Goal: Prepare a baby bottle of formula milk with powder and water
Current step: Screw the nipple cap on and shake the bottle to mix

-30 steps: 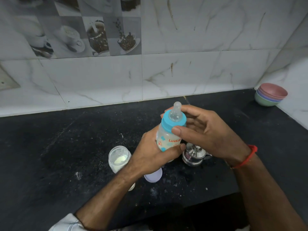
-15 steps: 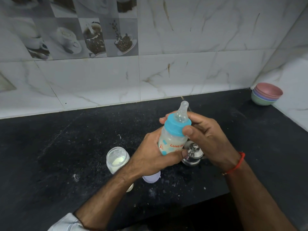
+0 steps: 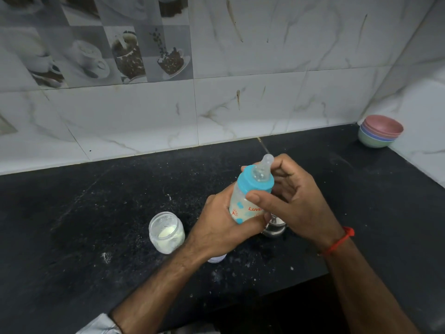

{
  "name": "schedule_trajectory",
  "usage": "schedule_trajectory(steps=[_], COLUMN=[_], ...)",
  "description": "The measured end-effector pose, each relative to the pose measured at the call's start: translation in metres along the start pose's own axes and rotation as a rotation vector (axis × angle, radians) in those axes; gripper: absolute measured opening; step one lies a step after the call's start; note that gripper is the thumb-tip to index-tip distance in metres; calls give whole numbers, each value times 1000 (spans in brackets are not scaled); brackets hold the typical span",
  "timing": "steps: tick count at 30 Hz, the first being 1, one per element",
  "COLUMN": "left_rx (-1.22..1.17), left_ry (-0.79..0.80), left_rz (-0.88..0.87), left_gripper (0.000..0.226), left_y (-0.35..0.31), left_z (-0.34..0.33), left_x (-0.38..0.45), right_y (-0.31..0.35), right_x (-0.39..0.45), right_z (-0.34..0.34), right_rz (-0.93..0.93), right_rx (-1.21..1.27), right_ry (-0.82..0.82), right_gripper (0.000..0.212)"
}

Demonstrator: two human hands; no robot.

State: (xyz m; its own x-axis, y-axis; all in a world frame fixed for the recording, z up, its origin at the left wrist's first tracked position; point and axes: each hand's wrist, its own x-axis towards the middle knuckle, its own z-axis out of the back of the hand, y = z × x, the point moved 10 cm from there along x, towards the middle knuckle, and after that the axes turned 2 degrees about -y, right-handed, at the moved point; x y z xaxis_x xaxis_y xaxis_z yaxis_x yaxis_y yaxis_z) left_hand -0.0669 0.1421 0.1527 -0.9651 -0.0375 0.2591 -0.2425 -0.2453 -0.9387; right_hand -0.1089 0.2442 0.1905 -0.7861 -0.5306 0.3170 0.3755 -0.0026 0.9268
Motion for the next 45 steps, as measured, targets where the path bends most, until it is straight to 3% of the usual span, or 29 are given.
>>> schedule_trajectory(steps=[3,6,10,15,17,20,22,24,26,28,31,34,37,40,43,45], left_rx=[47,27,-7,27,26,27,9,2,-28,-25,10,12,-51,-159,-224,-270], left_ry=[-21,-22,-33,-37,-36,-51,-61,-49,-16,-13,-37,-52,9,199,360,323], left_rz=[-28,-25,-15,-18,-26,-17,-5,-8,1,-6,-10,9,28,38,38,81], left_gripper=[33,31,28,32,30,30,26,23,23,23,30,31,25,20,19,20], left_y=[-3,-4,-6,-2,0,3,6,7,7,6,5,8,12,9,0,1], left_z=[-1,-5,-7,-13,-15,-16,-16,-20,-26,-27,-24,-22,-26,-43,-62,-61], left_x=[0,-1,0,-2,-2,-2,-2,-3,-3,-3,-2,0,-1,-4,-6,-2], right_y=[-4,-4,-1,-14,-13,-17,-16,-14,-14,-14,-23,-29,-19,-6,-4,-3], right_x=[0,-6,-16,-16,-18,-22,-22,-24,-25,-21,-20,-23,-23,-20,-12,-3], right_z=[2,-1,1,12,15,32,29,15,9,11,18,14,4,-1,-18,-25], right_rz=[-57,-98,-84,-92,-82,-72,-68,-76,-114,-133,-163,-180,-175,-134,-111,-96], right_rx=[-102,75,142,97,184,299,316,283,286,317,317,338,455,354,253,289], right_ry=[12,90,112,-41,-81,-192,-91,88,179,149,-25,-107,90,359,507,454], right_gripper=[60,75,53,43,44,29,24,48,55,51,40,47,70,74,53,27])
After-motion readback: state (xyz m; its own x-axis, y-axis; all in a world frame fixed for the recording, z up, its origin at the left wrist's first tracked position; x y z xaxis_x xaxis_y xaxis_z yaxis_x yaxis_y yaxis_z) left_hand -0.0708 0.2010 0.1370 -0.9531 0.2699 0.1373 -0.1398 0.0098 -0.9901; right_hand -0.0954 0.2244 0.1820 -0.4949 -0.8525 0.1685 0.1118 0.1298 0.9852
